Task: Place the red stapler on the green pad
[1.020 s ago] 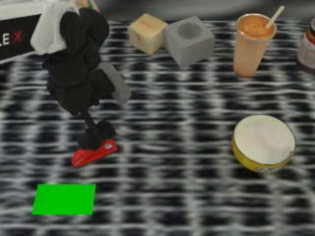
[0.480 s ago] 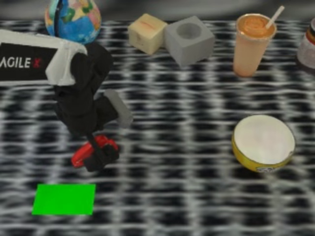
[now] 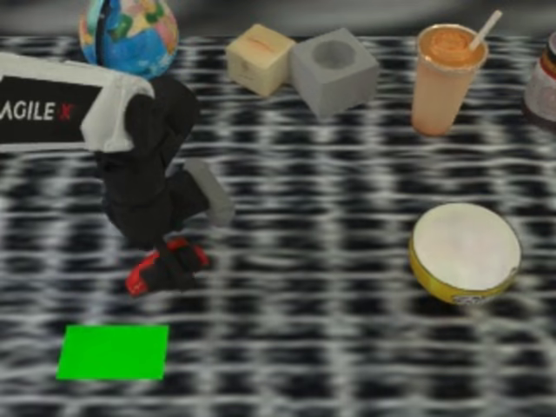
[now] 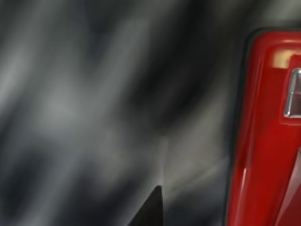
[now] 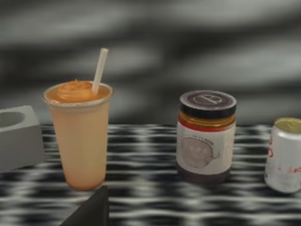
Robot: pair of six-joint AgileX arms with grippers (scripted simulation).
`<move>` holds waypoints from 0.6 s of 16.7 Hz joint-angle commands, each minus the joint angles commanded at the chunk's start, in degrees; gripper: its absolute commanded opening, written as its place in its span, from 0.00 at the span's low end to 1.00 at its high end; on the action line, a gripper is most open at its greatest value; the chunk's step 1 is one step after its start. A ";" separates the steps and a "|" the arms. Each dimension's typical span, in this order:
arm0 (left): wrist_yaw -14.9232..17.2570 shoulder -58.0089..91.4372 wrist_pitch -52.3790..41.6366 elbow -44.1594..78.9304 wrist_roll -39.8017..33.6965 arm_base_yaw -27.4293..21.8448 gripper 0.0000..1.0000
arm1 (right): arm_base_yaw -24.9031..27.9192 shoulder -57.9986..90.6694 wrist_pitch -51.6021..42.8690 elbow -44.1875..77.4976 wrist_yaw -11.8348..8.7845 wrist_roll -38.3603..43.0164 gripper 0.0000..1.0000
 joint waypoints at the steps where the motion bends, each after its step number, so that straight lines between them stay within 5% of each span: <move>1: 0.00 0.00 0.00 0.00 0.00 0.00 0.40 | 0.00 0.00 0.00 0.00 0.00 0.00 1.00; 6: 0.00 0.00 0.00 0.00 0.00 0.00 0.02 | 0.00 0.00 0.00 0.00 0.00 0.00 1.00; 10: 0.00 0.00 0.00 0.00 0.00 0.00 0.00 | 0.00 0.00 0.00 0.00 0.00 0.00 1.00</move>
